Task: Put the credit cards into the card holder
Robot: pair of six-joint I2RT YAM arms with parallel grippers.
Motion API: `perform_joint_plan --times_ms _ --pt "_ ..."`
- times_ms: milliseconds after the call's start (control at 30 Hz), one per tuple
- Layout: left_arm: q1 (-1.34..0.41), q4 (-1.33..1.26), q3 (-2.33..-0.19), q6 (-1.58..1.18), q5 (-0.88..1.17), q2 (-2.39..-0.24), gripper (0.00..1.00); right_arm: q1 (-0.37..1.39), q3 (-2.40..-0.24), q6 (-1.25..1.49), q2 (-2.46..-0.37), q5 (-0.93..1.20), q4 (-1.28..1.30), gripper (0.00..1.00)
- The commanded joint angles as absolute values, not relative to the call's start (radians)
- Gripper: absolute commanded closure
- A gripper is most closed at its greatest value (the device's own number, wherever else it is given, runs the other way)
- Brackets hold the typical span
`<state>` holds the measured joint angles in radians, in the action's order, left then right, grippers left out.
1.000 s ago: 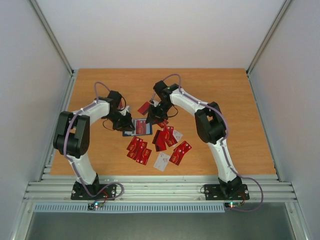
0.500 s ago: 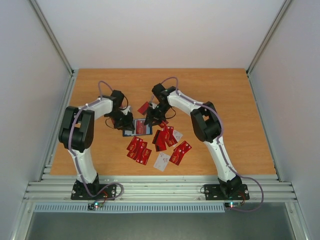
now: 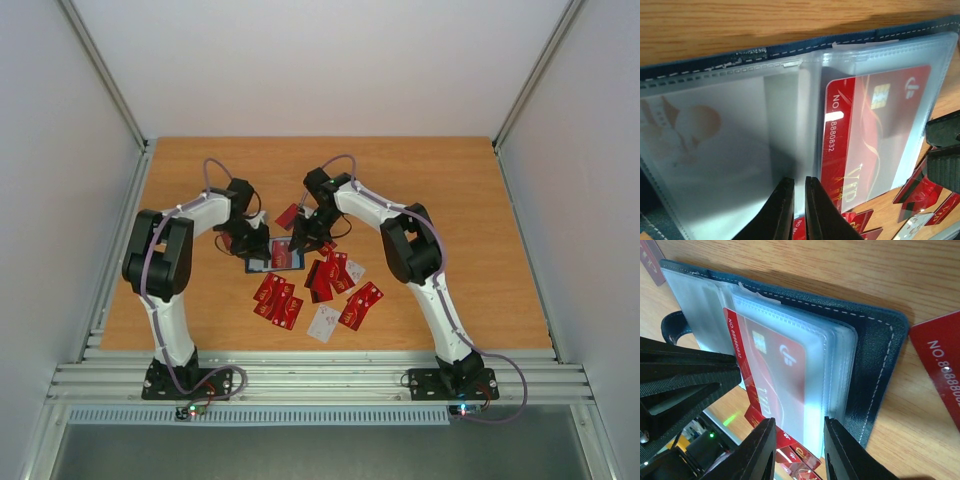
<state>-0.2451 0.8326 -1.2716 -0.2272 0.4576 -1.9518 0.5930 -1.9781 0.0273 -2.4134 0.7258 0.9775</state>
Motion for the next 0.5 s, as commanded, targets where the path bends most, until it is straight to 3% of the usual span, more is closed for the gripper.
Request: perform_joint_plan --times_ms 0,467 --pt "-0.255 0.853 -1.289 -0.205 0.415 -1.995 0.9 0.598 -2.01 0.016 -2.439 0.726 0.994 0.72" --pt "-0.279 0.862 -1.308 -0.208 0.387 -2.033 0.91 0.6 -2.005 0.031 -2.454 0.754 0.979 0.72"
